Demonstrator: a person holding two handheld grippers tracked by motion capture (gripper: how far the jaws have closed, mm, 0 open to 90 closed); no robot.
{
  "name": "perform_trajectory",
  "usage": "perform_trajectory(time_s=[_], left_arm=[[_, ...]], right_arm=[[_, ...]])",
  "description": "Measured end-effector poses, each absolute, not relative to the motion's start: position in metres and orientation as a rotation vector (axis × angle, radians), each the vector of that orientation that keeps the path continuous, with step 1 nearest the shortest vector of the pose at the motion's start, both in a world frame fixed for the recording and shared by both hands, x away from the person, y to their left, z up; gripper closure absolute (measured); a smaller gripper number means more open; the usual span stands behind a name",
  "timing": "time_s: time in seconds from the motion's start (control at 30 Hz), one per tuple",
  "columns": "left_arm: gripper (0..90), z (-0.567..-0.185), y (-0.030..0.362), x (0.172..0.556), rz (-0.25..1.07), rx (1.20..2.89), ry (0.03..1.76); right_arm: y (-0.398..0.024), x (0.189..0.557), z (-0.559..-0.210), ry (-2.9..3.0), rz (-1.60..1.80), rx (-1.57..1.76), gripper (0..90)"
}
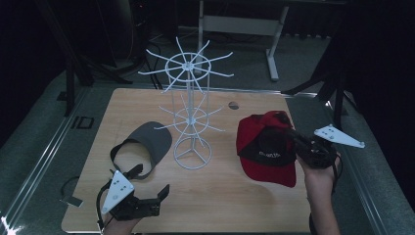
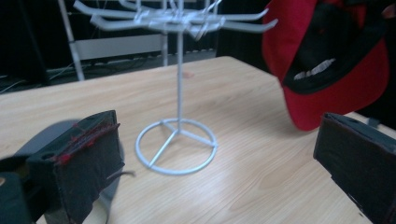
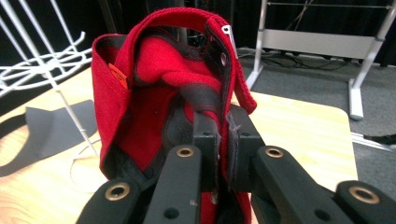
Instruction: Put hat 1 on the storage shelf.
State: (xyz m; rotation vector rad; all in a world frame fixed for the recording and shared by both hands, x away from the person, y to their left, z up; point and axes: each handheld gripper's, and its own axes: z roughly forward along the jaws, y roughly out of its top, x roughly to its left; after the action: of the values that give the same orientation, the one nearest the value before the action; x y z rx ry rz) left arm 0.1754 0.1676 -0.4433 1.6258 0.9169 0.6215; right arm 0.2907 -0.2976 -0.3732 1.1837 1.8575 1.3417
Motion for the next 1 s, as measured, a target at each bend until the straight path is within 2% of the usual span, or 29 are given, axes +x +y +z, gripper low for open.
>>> perform_trajectory(time_s=[0.37, 1.0], left_arm=[[1.0, -0.398, 0.142, 0.18, 0.619, 1.651, 0.798], [1.1, -0.375, 0.08, 0.211, 0.549, 1.755, 0.644]], right_arm=[[-0.293, 0.272, -0.353, 1.853, 1.392, 1.119, 84.1], [-0.279, 0.253, -0.339, 1.874, 1.432, 1.05, 84.1]])
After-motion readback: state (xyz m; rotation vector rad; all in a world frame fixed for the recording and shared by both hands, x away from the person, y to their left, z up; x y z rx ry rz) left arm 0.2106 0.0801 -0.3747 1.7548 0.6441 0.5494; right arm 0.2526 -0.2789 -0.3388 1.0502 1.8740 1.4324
